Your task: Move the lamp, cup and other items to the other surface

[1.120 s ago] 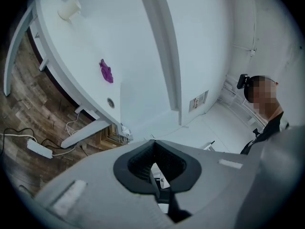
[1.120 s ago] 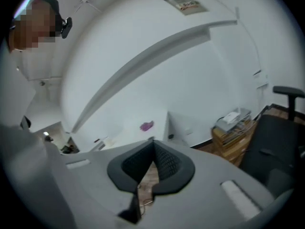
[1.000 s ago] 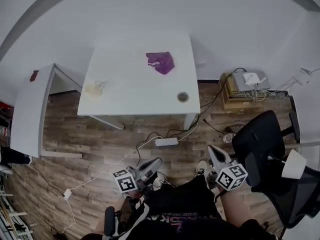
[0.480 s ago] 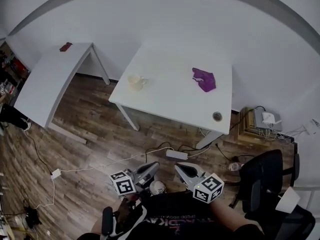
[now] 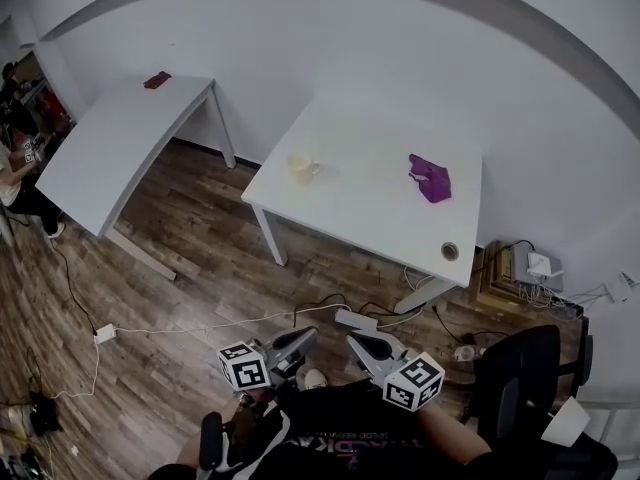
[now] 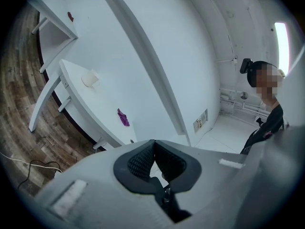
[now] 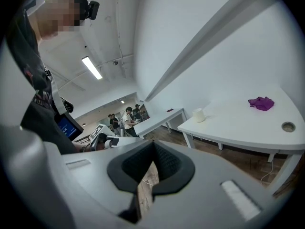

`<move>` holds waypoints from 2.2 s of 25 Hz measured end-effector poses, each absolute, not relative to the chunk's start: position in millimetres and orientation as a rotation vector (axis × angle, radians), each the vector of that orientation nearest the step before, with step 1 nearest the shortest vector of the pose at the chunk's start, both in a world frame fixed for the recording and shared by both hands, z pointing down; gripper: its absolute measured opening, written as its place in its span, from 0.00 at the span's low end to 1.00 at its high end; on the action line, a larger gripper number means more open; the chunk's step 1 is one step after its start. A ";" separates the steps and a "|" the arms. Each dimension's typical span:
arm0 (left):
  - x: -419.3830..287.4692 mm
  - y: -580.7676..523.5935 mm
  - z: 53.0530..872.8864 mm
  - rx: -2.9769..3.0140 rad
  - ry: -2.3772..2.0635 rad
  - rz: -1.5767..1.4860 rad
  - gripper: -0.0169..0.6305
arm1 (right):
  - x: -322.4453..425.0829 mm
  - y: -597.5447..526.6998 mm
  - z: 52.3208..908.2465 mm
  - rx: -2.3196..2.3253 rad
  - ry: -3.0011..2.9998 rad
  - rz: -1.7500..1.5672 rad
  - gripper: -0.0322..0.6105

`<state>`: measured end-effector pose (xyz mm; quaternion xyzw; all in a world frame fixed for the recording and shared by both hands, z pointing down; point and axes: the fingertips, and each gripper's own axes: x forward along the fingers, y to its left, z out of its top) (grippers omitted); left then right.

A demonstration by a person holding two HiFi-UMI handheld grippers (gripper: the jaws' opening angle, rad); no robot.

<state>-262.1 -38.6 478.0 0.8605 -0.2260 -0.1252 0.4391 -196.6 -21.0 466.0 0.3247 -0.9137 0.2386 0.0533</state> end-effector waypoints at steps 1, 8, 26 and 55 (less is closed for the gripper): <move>-263.8 -39.5 476.4 2.141 -0.563 -0.318 0.02 | -197.9 -22.0 465.4 0.981 -2.777 0.720 0.06; -256.3 -39.0 472.6 2.156 -0.513 -0.311 0.02 | -201.0 -19.9 467.4 0.948 -2.768 0.712 0.06; -233.2 -36.5 472.3 2.209 -0.429 -0.254 0.02 | -172.6 -19.6 473.2 1.089 -2.742 0.787 0.06; -289.3 -29.8 483.8 2.098 -0.572 -0.381 0.02 | -181.7 -40.7 460.3 1.161 -2.749 0.812 0.06</move>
